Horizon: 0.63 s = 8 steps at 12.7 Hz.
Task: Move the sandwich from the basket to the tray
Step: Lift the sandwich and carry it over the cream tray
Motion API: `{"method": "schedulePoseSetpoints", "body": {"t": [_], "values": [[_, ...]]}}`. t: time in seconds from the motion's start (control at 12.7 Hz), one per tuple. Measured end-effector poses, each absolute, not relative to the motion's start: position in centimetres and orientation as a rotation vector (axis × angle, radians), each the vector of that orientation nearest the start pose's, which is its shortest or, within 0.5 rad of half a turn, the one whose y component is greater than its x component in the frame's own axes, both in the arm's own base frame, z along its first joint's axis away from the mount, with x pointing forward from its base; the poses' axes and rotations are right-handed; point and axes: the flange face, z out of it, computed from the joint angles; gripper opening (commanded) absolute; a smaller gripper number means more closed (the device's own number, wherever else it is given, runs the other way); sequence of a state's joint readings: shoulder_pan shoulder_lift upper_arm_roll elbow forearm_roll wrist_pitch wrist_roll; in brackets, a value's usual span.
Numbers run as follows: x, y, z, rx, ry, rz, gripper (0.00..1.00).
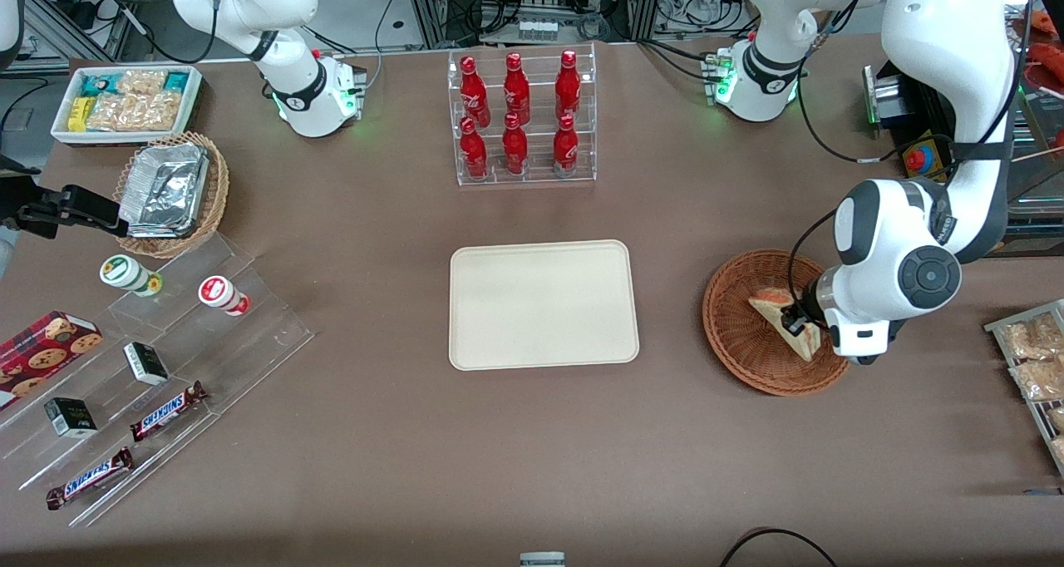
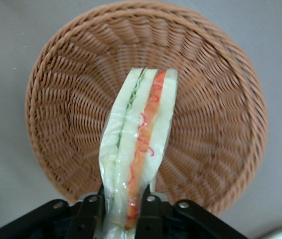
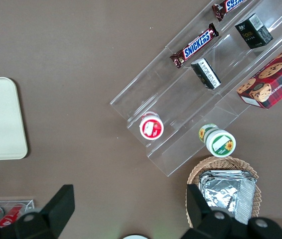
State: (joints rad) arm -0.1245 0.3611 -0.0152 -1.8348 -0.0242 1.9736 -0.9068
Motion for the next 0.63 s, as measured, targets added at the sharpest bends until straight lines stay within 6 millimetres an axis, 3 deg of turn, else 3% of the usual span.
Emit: {"method": "schedulePoseSetpoints", "body": {"t": [0.32, 0.63], "values": [[60.0, -15.5, 33.3, -2.950, -0.892, 0.316, 0.00], [56.7, -27.1, 34.2, -3.075, -0.574, 0.344, 0.00]]}}
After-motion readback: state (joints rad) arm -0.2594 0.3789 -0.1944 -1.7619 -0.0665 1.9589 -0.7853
